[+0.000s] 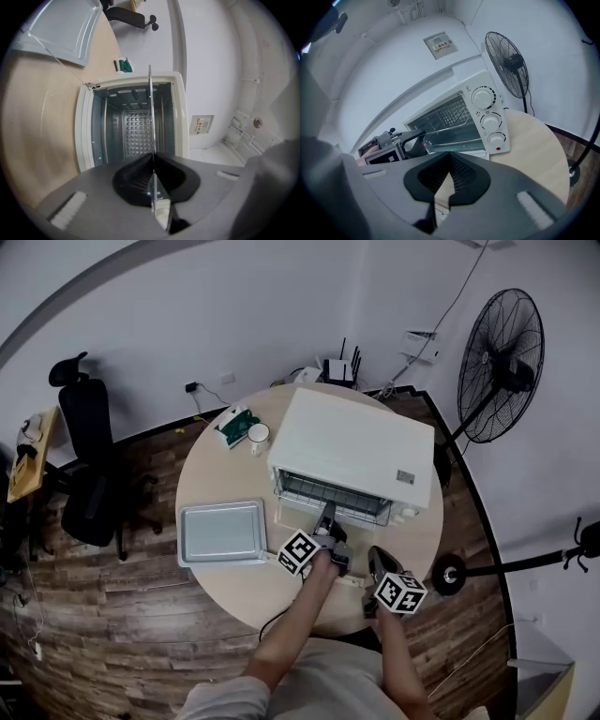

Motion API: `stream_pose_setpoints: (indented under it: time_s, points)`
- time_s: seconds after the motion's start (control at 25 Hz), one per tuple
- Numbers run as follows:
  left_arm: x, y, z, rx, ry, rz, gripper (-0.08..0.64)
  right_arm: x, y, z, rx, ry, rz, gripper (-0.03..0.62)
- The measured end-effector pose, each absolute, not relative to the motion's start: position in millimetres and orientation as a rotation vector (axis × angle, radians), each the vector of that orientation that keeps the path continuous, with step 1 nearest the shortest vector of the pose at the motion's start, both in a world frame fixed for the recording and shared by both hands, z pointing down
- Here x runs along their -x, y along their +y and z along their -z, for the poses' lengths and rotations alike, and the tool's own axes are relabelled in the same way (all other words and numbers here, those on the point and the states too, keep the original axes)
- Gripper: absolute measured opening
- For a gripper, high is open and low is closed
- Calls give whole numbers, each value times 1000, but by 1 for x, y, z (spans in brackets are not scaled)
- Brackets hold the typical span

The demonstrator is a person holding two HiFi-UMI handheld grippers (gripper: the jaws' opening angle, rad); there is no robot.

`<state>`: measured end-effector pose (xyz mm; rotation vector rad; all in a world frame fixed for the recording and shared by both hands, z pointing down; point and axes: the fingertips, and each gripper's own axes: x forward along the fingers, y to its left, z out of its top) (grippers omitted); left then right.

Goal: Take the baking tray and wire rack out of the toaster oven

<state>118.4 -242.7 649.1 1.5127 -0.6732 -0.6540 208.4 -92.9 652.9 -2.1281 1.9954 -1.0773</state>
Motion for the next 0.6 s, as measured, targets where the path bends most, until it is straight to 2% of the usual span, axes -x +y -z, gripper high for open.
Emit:
stream_pose_setpoints:
  time_s: [0.6]
  points:
    - [-87, -195, -638, -1539, -631, 674, 69, -183, -84, -652, 2083, 1969, 1073, -3]
